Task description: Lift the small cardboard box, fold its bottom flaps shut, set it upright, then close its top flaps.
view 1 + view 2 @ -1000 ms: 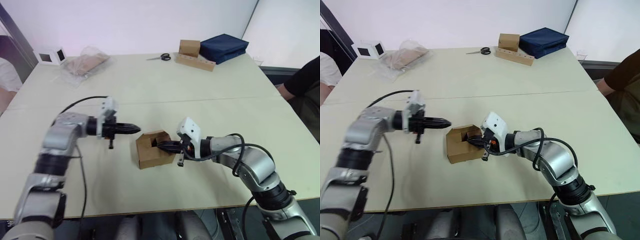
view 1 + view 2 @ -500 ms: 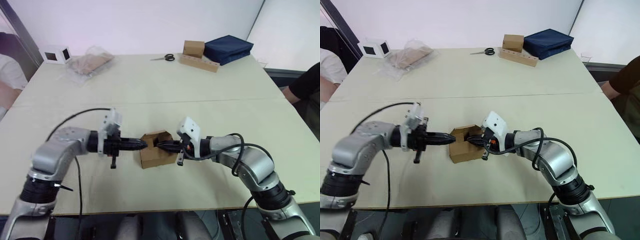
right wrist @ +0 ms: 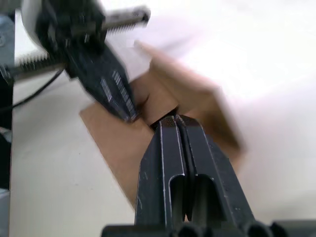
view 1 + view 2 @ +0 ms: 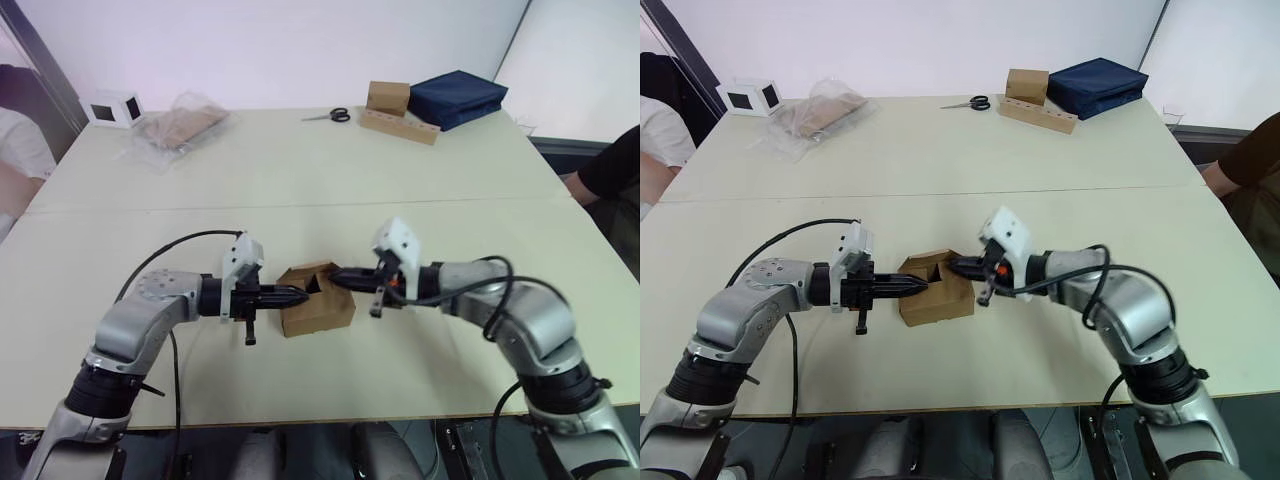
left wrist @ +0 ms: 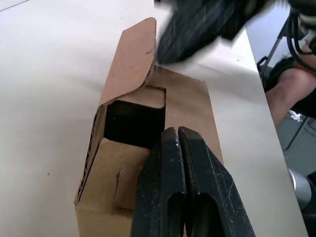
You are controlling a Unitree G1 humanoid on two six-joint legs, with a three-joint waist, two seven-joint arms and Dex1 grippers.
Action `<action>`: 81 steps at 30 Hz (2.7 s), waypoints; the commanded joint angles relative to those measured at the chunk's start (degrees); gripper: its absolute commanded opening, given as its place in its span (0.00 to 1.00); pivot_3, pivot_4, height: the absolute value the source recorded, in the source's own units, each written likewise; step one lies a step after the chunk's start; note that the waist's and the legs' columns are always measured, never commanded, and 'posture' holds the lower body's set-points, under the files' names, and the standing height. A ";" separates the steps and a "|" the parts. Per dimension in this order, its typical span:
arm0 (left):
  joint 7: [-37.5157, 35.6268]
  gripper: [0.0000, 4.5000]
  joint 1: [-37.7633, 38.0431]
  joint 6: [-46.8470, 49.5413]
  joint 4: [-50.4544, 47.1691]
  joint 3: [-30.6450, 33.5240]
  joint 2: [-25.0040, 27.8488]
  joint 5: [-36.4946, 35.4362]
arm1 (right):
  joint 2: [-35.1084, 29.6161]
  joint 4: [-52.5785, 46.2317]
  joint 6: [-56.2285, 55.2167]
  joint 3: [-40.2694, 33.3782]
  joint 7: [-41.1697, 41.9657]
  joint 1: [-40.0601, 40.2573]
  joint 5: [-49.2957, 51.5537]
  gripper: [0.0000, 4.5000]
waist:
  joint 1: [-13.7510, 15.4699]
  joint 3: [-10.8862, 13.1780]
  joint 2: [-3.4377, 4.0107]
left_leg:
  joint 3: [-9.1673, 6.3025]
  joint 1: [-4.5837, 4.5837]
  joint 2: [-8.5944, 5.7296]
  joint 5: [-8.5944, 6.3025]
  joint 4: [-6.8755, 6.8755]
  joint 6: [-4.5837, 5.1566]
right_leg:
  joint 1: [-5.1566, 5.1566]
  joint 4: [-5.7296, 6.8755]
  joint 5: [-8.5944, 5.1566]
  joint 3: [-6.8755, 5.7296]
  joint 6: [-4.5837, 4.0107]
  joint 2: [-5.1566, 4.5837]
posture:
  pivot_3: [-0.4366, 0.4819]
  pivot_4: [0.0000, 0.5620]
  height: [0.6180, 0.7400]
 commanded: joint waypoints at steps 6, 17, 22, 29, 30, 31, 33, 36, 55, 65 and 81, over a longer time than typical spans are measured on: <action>0.83 0.01 0.24 0.06 -2.27 0.25 0.20 -1.20 | 4.18 6.53 -0.68 -1.43 0.56 -10.44 2.87 0.00 | -0.11 0.00 0.00 | 0.00 0.01 0.01 0.00 -0.02 0.00 | -0.01 0.00 0.00 0.00 0.00 0.02 | 0.48 0.27 1.00; 1.75 0.01 1.35 0.94 -4.94 1.14 1.34 -2.81 | 8.45 20.51 -7.48 7.27 7.63 -14.24 -3.73 0.00 | -0.11 0.01 0.01 | 0.02 -0.01 0.00 0.00 -0.02 0.00 | -0.04 -0.01 0.00 0.01 0.00 0.00 | 0.48 0.27 1.00; 2.32 0.01 1.52 0.66 -4.52 1.20 1.61 -2.62 | 7.29 18.14 -6.34 8.61 9.94 -11.88 -3.67 0.00 | -0.10 0.01 0.01 | 0.02 -0.01 0.00 0.00 -0.02 0.00 | -0.04 -0.01 0.00 0.01 0.00 0.00 | 0.48 0.27 1.00; 2.50 0.01 1.36 0.72 -4.18 1.28 1.81 -2.79 | 6.56 16.63 -6.50 10.44 10.28 -8.50 -5.36 0.00 | -0.11 0.01 0.01 | 0.02 -0.01 0.00 0.00 -0.02 0.00 | -0.04 -0.01 0.00 0.01 0.00 0.00 | 0.48 0.27 1.00; 2.37 0.01 1.40 0.74 -4.18 1.42 1.98 -2.87 | 6.46 16.54 -6.75 10.77 10.22 -8.05 -5.83 0.00 | -0.09 0.01 0.01 | 0.02 -0.01 0.00 0.00 -0.02 0.00 | -0.04 -0.01 0.00 0.01 0.00 0.00 | 0.48 0.27 1.00; 2.12 0.01 1.40 0.93 -4.29 1.76 2.37 -3.14 | 6.45 16.49 -6.96 11.01 10.20 -7.67 -6.24 0.00 | -0.08 0.00 0.01 | 0.01 -0.01 0.00 0.00 -0.02 0.00 | -0.04 -0.01 0.00 0.01 0.00 0.00 | 0.48 0.27 1.00; 1.50 0.01 1.55 1.51 -4.75 2.49 3.44 -3.97 | 6.41 16.42 -7.40 11.42 10.24 -7.10 -7.02 0.00 | -0.10 0.01 0.01 | 0.02 -0.01 0.00 0.00 -0.02 0.00 | -0.03 -0.01 0.00 0.01 0.00 0.00 | 0.48 0.27 1.00; -0.95 0.01 3.05 2.39 -6.22 4.71 7.42 -5.93 | 6.54 16.53 -8.04 11.69 10.10 -6.46 -7.92 0.00 | -0.16 0.01 0.01 | 0.01 -0.01 0.01 0.00 -0.02 0.00 | -0.04 -0.01 0.00 0.01 0.00 0.01 | 0.48 0.27 1.00; -1.35 0.01 -9.62 -1.76 8.17 1.21 2.59 -2.02 | 6.69 11.72 -7.23 10.16 8.28 -4.54 -9.15 0.00 | -0.17 0.01 0.01 | 0.02 -0.01 0.00 0.00 -0.03 0.00 | -0.05 -0.01 0.00 0.00 0.00 0.02 | 0.48 0.27 1.00; -3.94 0.01 -8.12 -6.86 11.41 -2.97 0.61 2.75 | 5.95 5.79 -3.53 6.65 6.13 -3.67 -6.63 0.00 | -0.11 0.01 0.01 | 0.02 -0.01 0.00 0.00 -0.03 0.00 | -0.05 -0.01 0.00 0.00 0.00 0.01 | 0.48 0.27 1.00; -3.40 0.01 -9.82 -6.92 12.56 -2.47 -2.28 3.14 | 2.27 -3.59 2.16 8.10 3.17 3.22 -2.52 0.00 | -0.02 0.00 0.01 | 0.01 -0.01 -0.02 0.00 -0.01 0.00 | -0.01 -0.03 0.00 0.00 0.00 -0.01 | 0.48 0.27 1.00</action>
